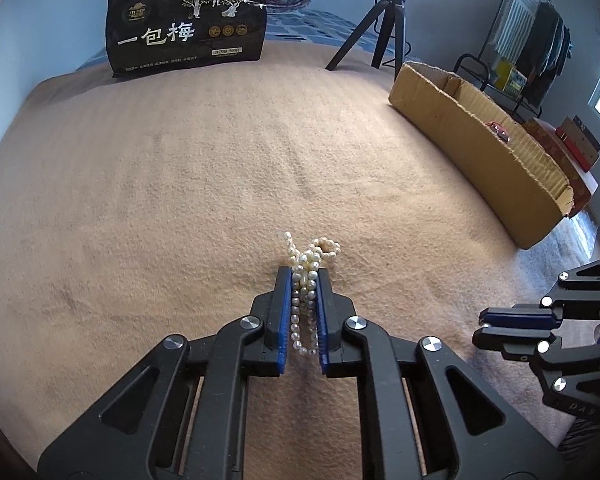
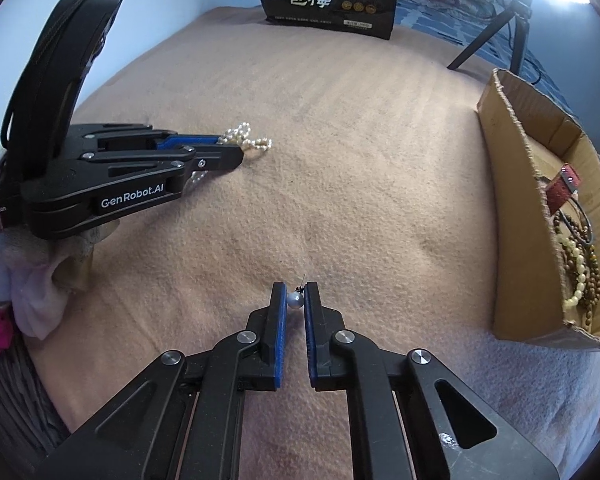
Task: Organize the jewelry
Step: 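Carry the pearl strand and earring over the cardboard box with both tools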
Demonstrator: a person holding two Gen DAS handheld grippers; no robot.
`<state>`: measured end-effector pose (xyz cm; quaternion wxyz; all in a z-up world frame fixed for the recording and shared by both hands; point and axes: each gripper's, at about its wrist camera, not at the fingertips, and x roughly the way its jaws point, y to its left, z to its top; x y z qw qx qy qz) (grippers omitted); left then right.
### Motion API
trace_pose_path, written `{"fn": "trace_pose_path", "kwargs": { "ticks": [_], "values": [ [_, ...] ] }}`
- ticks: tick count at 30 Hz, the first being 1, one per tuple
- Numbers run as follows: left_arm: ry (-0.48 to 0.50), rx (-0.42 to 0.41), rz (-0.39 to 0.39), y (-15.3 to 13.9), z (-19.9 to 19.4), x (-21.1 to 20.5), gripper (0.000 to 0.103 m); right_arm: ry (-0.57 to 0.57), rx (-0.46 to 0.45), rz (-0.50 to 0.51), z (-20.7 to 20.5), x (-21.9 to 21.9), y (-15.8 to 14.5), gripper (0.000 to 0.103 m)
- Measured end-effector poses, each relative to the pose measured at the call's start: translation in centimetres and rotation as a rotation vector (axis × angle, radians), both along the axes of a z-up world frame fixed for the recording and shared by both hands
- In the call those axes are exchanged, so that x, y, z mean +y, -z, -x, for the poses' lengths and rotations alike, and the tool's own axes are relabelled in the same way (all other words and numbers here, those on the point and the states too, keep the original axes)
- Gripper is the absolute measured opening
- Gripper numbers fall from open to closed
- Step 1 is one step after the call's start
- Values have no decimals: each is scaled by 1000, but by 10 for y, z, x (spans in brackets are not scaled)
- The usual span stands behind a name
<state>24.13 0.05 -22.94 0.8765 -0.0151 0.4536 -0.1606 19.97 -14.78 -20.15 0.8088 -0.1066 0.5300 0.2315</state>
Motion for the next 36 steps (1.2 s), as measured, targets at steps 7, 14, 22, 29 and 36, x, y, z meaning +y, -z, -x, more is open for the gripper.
{"fn": "trace_pose_path", "kwargs": {
  "ticks": [7, 14, 22, 29, 36],
  "values": [
    [-8, -25, 61, -17, 8, 0, 9, 22, -34, -32, 8, -16, -20, 7],
    [-11, -44, 95, -33, 12, -5, 9, 66, -75, -68, 8, -43, -40, 7],
    [15, -83, 114, -56, 9, -25, 9, 115, -134, -75, 4, -75, -65, 7],
    [50, -120, 122, -74, 1, -53, 9, 171, -183, -76, -11, -110, -79, 7],
    [83, -142, 123, -87, -8, -84, 9, 207, -217, -54, -26, -135, -92, 7]
  ]
}}
